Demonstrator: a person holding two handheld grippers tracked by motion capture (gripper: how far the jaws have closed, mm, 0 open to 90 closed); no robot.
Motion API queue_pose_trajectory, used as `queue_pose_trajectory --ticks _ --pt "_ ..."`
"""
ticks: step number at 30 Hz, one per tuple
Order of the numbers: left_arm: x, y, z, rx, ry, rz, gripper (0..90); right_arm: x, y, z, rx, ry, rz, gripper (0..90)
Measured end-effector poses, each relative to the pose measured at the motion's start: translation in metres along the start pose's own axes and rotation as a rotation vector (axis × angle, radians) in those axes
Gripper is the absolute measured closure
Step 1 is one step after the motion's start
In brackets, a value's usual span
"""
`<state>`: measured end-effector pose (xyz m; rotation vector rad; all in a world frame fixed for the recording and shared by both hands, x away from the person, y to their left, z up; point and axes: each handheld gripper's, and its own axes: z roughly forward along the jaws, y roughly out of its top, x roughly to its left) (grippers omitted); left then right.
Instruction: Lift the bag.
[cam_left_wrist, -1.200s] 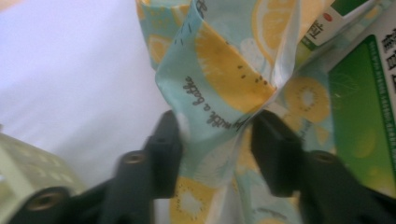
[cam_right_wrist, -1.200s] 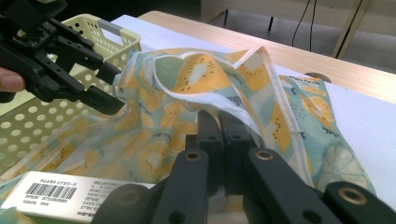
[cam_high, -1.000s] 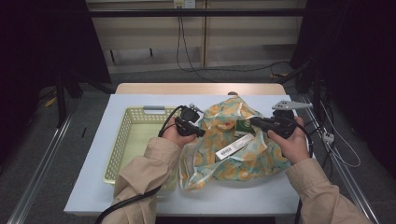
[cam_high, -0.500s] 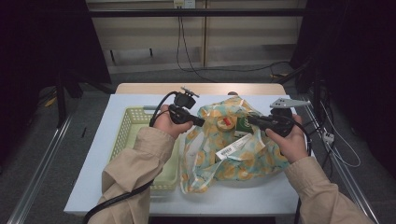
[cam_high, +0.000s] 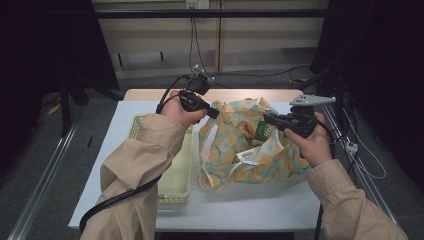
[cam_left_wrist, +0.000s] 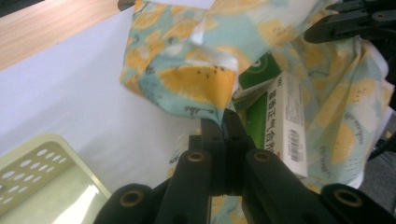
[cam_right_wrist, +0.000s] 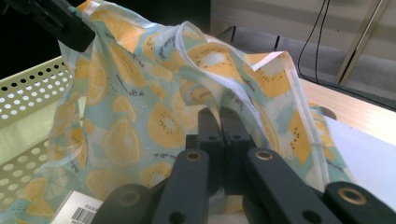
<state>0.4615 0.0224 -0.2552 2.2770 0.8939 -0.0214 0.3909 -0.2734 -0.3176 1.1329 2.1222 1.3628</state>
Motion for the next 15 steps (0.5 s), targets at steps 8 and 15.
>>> queue_pose_trajectory --ticks 8,15 --pt "-0.004 0.022 -0.023 -0.017 0.002 0.015 90.0 0.003 0.024 -0.012 -0.03 -0.002 -0.023 89.2" --pt "-0.01 0.047 -0.047 -0.048 0.017 0.039 90.0 0.003 0.042 -0.022 -0.061 -0.016 -0.03 89.3"
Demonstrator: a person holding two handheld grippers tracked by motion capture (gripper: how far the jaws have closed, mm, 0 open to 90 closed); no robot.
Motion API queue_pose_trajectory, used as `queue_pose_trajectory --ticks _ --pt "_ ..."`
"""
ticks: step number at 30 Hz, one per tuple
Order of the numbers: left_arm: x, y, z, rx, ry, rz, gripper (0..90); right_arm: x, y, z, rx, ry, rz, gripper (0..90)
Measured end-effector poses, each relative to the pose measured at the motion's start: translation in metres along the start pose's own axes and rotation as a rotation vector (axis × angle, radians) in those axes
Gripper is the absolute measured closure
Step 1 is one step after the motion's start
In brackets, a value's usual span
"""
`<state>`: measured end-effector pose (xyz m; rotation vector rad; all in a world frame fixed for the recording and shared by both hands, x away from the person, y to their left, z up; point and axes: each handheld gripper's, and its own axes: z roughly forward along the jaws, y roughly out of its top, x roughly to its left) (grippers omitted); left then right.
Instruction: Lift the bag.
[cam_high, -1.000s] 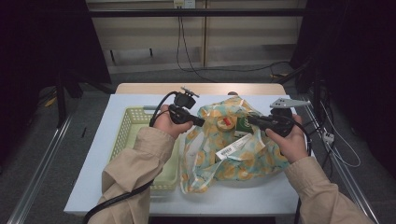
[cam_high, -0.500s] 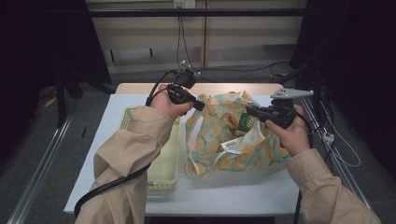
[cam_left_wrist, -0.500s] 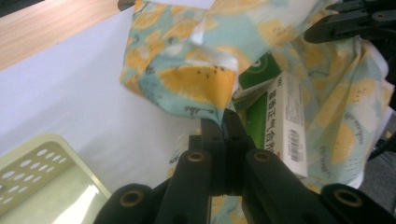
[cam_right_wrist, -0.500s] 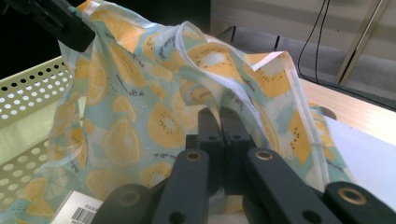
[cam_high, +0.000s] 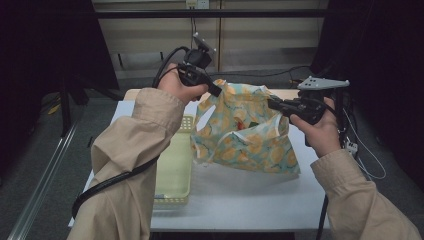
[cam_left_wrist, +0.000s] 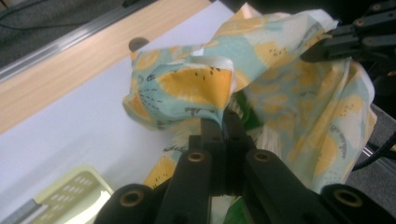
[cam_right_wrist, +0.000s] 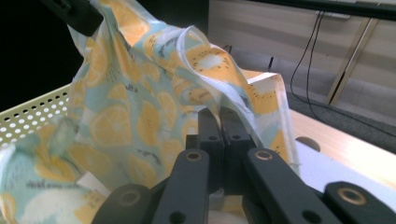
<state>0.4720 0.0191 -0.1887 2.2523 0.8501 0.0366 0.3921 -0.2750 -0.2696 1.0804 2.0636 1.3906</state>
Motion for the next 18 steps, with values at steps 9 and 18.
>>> queue_pose_trajectory --ticks 9,18 --pt "-0.004 0.021 -0.013 -0.018 0.009 0.011 90.0 0.006 0.023 -0.003 -0.04 0.007 -0.016 89.3" --pt "0.015 -0.002 -0.008 -0.02 0.008 -0.02 90.0 0.013 0.007 0.014 -0.012 0.047 -0.004 89.0"
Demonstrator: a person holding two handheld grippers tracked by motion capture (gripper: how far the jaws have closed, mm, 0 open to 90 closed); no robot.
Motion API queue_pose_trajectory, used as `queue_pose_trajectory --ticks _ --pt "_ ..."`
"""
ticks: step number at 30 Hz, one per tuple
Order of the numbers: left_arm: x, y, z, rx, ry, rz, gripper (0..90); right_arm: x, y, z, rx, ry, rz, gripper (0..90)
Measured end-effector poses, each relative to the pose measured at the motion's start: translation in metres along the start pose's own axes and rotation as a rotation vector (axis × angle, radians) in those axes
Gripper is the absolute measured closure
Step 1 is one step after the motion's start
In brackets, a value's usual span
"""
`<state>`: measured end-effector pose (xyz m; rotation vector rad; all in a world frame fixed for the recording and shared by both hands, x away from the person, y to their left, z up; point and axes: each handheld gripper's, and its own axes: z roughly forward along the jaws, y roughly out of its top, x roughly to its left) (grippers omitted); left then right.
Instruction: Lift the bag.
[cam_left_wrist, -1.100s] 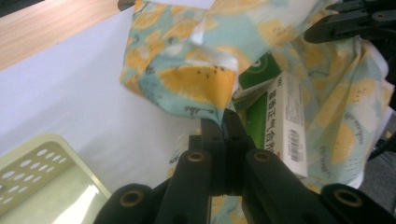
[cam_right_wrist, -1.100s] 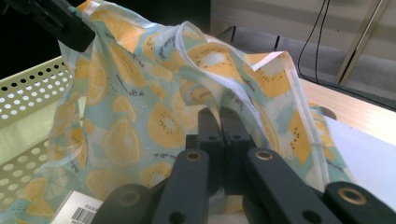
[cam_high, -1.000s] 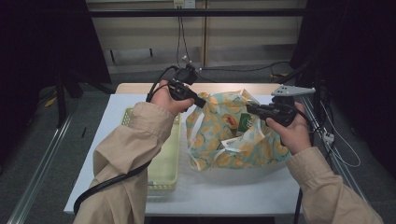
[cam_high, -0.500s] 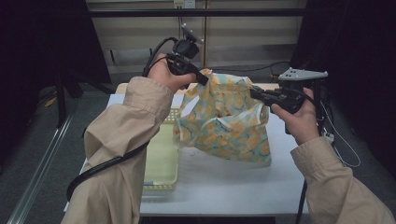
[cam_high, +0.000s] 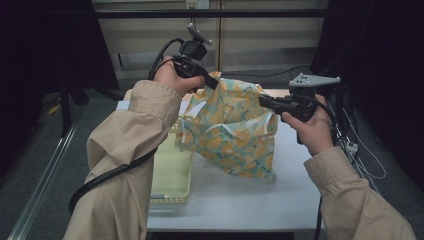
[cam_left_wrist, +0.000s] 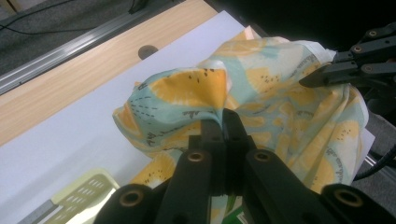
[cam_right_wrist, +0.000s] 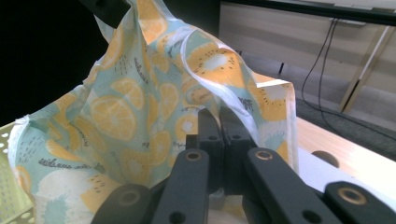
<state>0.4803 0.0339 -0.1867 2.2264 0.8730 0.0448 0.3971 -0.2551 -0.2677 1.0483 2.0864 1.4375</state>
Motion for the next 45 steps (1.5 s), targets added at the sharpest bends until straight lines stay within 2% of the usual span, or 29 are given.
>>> queue_pose_trajectory --ticks 2,9,11,12,13,14,16,18,20,24,27,29,32,35,40,43,45 --pt "0.003 -0.005 -0.001 -0.006 -0.001 -0.014 90.0 0.003 -0.002 0.003 0.002 0.01 0.0 88.7" --pt "0.011 -0.022 -0.006 0.003 0.001 -0.022 90.0 0.02 -0.006 0.018 0.017 0.066 0.001 87.4" --pt "0.015 -0.028 -0.008 0.002 0.006 -0.02 90.0 0.026 -0.009 0.022 0.028 0.085 0.01 82.8" --pt "0.017 -0.031 -0.009 -0.009 0.008 -0.023 88.8 0.028 -0.011 0.023 0.033 0.091 0.017 77.6" --pt "0.019 -0.035 -0.01 -0.029 0.023 -0.028 79.8 0.03 -0.012 0.024 0.032 0.09 0.032 70.0" --pt "0.021 -0.039 -0.011 -0.036 0.037 -0.037 65.0 0.032 -0.012 0.024 0.032 0.094 0.052 60.3" --pt "0.025 -0.048 -0.013 -0.056 0.048 -0.056 42.7 0.035 -0.013 0.022 0.022 0.09 0.08 42.3" --pt "0.03 -0.058 -0.016 -0.052 0.044 -0.05 28.8 0.036 -0.012 0.016 0.018 0.067 0.063 32.3" --pt "0.032 -0.07 -0.02 -0.073 0.05 -0.039 22.0 0.036 -0.014 0.01 0.03 0.06 0.061 24.4" --pt "0.037 -0.093 -0.03 -0.103 0.014 -0.002 14.1 0.031 -0.026 -0.002 0.052 0.048 0.059 21.2" --pt "0.043 -0.112 -0.036 -0.124 0.007 0.005 10.9 0.026 -0.04 -0.009 0.067 0.039 0.068 21.1" --pt "0.048 -0.124 -0.039 -0.123 0.01 -0.007 10.5 0.023 -0.05 -0.012 0.081 0.038 0.07 21.0" --pt "0.055 -0.142 -0.036 -0.103 0.022 0.013 9.1 0.019 -0.065 -0.013 0.085 0.044 0.086 21.0" --pt "0.058 -0.159 -0.032 -0.111 0.011 0.024 7.6 0.016 -0.078 -0.014 0.092 0.036 0.098 21.0" --pt "0.058 -0.182 -0.027 -0.132 0.01 0.038 7.8 0.015 -0.096 -0.017 0.11 0.03 0.09 20.6" --pt "0.057 -0.195 -0.022 -0.13 0.022 0.055 8.1 0.015 -0.106 -0.017 0.114 0.021 0.091 20.6" --pt "0.056 -0.203 -0.019 -0.117 0.027 0.059 8.7 0.014 -0.113 -0.017 0.111 0.026 0.11 20.7"
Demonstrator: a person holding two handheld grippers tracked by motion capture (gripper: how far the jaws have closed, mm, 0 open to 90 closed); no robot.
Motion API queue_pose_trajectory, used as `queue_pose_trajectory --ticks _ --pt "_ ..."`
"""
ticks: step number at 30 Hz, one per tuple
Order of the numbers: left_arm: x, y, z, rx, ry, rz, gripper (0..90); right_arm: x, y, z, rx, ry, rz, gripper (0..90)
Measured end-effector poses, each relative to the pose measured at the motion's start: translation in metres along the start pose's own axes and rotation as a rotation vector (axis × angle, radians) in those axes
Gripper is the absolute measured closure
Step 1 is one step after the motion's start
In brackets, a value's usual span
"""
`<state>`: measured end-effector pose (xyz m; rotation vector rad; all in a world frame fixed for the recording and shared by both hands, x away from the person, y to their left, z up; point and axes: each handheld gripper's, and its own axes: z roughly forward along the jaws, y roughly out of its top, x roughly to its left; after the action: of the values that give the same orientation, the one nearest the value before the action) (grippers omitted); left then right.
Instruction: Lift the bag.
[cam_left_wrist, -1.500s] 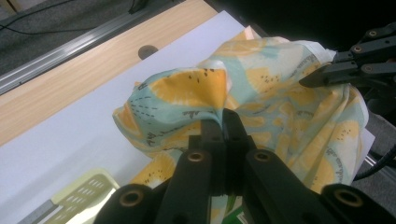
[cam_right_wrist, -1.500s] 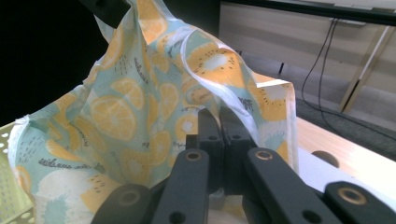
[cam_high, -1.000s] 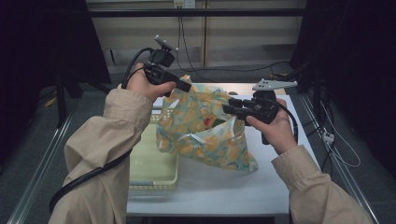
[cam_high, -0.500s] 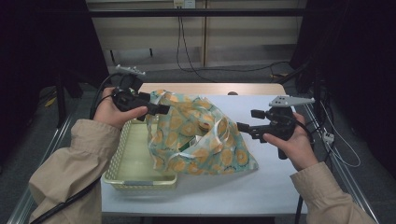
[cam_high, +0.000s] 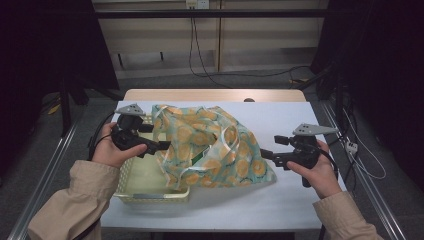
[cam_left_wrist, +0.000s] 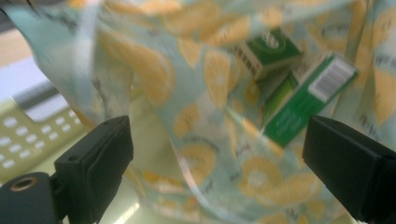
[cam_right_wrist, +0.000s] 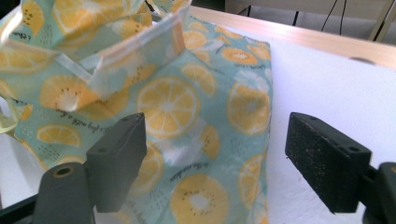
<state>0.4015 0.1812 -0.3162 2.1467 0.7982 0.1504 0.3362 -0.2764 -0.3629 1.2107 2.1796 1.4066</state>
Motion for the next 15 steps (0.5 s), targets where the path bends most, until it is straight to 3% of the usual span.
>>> queue_pose_trajectory --ticks 6,9,15 --pt "-0.001 -0.02 0.0 0.01 0.028 0.011 9.0 -0.002 -0.02 0.0 0.021 -0.008 0.003 20.7" --pt "-0.002 -0.03 -0.001 0.0 0.016 0.005 9.0 -0.002 -0.028 -0.001 0.035 -0.018 -0.008 20.7" --pt "-0.004 -0.044 0.001 0.028 0.035 0.014 9.1 -0.002 -0.044 -0.001 0.054 -0.022 -0.016 20.7"
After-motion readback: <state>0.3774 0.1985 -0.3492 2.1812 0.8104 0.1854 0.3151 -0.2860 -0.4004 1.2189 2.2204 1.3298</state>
